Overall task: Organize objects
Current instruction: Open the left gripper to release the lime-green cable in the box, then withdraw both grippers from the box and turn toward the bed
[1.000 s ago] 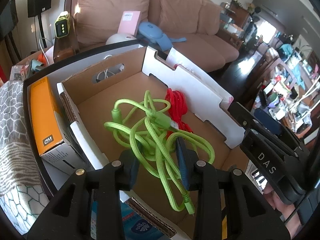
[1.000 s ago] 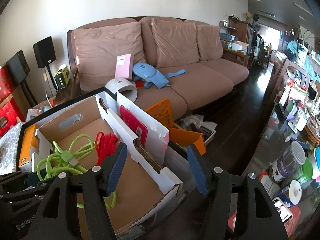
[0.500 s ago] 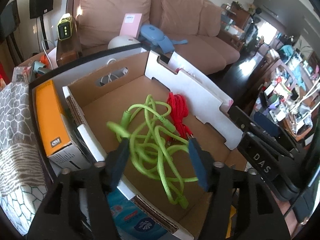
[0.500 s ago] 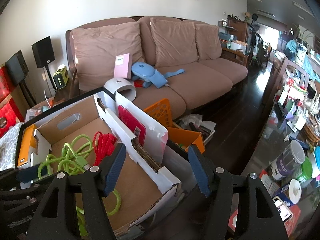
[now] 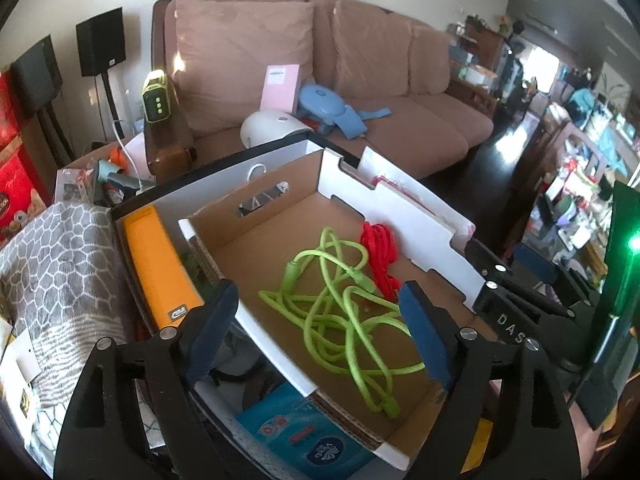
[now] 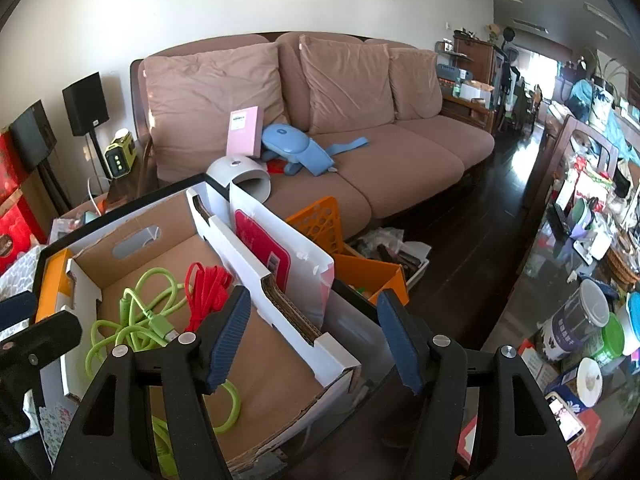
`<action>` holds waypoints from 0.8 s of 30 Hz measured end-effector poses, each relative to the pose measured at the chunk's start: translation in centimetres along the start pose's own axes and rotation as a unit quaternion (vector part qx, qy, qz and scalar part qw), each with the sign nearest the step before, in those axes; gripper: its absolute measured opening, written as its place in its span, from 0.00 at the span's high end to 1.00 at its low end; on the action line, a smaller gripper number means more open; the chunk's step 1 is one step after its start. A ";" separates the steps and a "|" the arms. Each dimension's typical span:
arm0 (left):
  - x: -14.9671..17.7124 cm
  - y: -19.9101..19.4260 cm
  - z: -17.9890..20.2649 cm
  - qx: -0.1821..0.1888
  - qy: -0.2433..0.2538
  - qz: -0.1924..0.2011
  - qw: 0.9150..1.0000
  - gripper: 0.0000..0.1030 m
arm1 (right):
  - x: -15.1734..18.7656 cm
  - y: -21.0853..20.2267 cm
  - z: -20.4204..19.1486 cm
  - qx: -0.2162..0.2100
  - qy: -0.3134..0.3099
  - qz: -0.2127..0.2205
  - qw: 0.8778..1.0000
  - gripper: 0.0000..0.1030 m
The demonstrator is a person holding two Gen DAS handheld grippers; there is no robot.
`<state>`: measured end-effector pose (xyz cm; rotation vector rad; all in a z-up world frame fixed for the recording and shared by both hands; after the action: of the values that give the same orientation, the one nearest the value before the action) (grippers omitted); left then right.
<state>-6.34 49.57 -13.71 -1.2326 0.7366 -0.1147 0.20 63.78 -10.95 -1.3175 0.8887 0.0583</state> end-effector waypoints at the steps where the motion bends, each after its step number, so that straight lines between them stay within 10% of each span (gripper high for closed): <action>1: 0.1 -0.1 -0.3 0.000 -0.003 0.004 1.000 0.22 | 0.0 -0.1 0.1 -0.001 0.002 0.001 1.000 0.31; 24: 1.9 -5.1 -4.3 -0.009 -0.018 0.074 0.997 0.09 | -0.4 -0.5 -0.8 0.006 0.008 0.004 1.000 0.20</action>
<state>-5.78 43.38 -10.67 -1.1906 0.7962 0.0363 -0.26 63.07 -10.32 -1.3055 0.9076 0.0484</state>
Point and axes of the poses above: each gripper's, at about its wrist camera, not at the fingertips, and y roughly the way its jaws point, z to its right, x to its underside, the point moved 9 cm from there along y, roughly the way its jaws point, and after that the axes turned 14 degrees about -z, right-handed, at the moved point
